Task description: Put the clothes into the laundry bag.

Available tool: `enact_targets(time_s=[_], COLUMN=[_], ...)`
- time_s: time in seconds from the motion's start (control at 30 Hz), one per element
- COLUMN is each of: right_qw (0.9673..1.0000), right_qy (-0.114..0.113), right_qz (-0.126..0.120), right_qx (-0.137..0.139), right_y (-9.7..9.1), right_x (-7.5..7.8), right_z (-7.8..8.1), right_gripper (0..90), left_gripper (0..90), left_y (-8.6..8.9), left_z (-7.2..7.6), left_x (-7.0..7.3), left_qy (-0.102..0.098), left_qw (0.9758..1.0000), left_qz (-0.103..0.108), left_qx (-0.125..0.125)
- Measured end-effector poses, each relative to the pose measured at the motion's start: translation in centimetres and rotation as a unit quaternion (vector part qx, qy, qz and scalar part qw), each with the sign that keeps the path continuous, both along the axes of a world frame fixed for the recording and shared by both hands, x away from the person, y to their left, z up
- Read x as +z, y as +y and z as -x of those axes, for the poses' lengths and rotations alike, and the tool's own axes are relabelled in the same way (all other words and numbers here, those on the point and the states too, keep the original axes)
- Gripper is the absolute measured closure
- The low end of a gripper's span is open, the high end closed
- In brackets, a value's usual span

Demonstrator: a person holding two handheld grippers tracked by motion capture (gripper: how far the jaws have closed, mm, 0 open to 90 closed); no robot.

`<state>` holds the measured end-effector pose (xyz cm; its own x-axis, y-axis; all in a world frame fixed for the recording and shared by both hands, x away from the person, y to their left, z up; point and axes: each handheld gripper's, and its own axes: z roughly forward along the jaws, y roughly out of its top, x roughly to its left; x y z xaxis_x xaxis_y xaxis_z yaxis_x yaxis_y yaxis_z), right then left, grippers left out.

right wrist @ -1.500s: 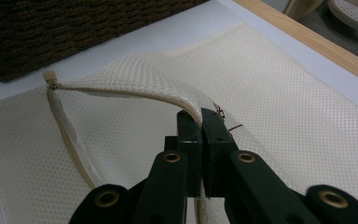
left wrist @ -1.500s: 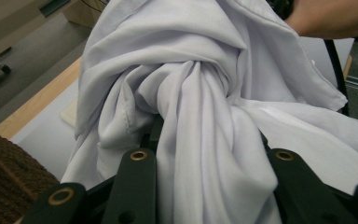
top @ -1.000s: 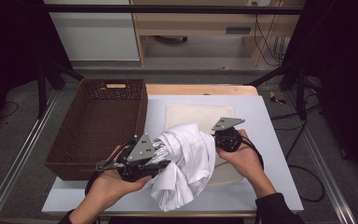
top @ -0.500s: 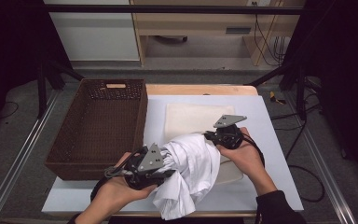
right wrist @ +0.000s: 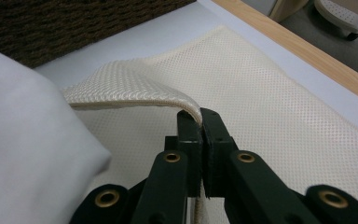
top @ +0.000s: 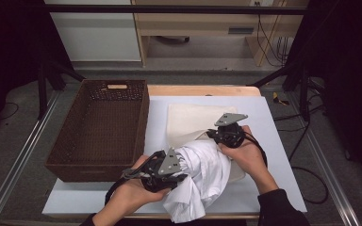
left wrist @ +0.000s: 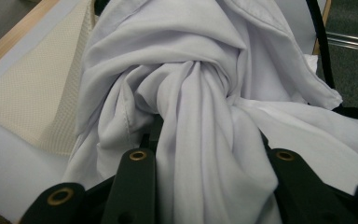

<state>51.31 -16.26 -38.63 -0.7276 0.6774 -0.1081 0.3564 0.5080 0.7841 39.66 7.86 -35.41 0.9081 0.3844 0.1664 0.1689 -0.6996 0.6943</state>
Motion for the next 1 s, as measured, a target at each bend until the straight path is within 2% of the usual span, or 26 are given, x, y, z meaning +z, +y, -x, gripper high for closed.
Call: enact_targets(time_s=[0.33, 0.53, 0.67, 0.87, 1.0], right_qw=[0.9999, 0.9999, 0.9999, 0.9998, 0.9997], right_qy=[-0.008, -0.010, -0.013, -0.017, -0.018], right_qz=[0.001, 0.000, 0.001, 0.008, 0.013], right_qx=[-0.008, -0.008, -0.004, 0.001, 0.006], right_y=[-0.2, -0.3, -0.2, 0.2, 0.5], right_x=[-0.1, -0.3, -0.1, 0.0, 0.0], right_z=[0.1, 0.3, 0.5, 0.7, 0.9], right_gripper=[88.2, 88.2, 88.2, 88.2, 88.2], left_gripper=[65.8, 65.7, 65.6, 65.6, 65.5], left_y=[-1.2, -2.1, -2.6, -3.0, -3.3], left_z=[-0.5, -1.9, -3.1, -5.0, -6.0], left_x=[-0.9, -2.0, -3.0, -3.9, -4.7], left_qy=[0.008, 0.023, 0.040, 0.038, 0.045], left_qw=[1.0000, 0.9996, 0.9990, 0.9982, 0.9968], left_qz=[-0.001, -0.015, -0.019, -0.010, -0.012], left_qx=[-0.006, -0.001, 0.011, 0.046, 0.065])
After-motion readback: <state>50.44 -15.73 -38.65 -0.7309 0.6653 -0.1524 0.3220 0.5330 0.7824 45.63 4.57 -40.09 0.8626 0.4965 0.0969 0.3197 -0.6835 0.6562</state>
